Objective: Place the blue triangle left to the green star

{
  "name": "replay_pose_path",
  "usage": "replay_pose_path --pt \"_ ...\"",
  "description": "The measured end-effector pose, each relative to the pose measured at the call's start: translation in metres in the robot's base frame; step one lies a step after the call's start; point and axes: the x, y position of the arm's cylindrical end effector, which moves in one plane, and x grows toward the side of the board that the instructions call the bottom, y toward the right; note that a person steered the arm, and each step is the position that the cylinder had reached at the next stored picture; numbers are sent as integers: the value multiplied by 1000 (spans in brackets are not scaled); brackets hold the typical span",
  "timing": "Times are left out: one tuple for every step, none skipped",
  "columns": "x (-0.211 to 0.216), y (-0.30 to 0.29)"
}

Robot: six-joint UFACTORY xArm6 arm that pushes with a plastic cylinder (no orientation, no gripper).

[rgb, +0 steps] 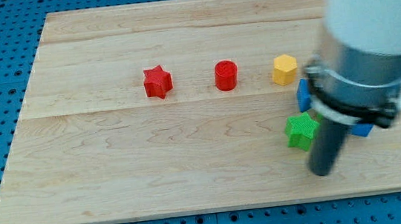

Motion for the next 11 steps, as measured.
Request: replay_pose_path --pt "-1 89" --pt "-17 157" --pt "-64 139" --pt "-114 123" --pt "-119 108" --pt "-119 60" --pt "-126 27" --pt "-134 13" --pt "-123 -39" --pt "-113 -66" --pt "-109 -42"
